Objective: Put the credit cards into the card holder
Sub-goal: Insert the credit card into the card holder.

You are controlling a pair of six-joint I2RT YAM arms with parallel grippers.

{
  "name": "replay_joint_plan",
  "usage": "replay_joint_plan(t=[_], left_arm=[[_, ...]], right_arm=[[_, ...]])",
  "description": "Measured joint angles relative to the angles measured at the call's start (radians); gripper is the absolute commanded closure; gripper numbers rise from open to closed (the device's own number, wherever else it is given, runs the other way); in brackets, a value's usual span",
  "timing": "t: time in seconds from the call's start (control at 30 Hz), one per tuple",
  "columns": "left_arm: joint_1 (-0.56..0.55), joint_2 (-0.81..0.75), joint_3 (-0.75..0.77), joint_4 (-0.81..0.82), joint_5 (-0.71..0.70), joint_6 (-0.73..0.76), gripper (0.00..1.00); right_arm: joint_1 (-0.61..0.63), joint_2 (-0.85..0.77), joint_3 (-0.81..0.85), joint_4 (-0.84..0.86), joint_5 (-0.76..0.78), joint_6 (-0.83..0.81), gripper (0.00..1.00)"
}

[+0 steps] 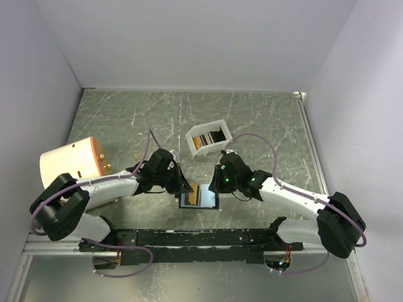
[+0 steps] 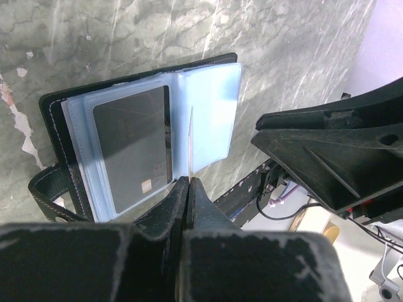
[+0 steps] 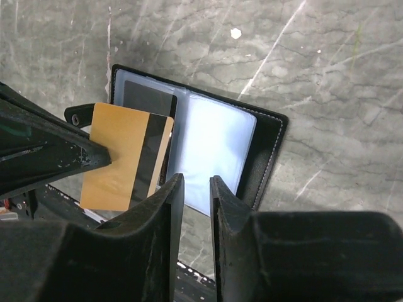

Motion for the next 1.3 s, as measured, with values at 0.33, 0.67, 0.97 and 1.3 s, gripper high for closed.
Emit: replay_joint_plan(t=[0.33,0.67,0.97,1.3], left_arm=[[0.008,0.014,0.000,0.026,0.019,0.028,0.93],[0.021,0.060,-0.023,0.051,0.032,0.036,0.93],[0.023,0.074,-0.033,0.092,0.044,0.035,0.93],[0.027,0.053,-0.040,0.094,0.048,0.028,0.93]], right_arm=[[0.000,0.118,0.000,0.047,-0.028,-0.018,0.80],[0.000,0.144,-0.010,0.044,-0.005,-0.021,0.81],[0.000,0.147,-0.019,0.043,-0.003,-0.020,0.83],[0.000,0.147,-0.035,0.051,-0.003,-0.019,0.83]])
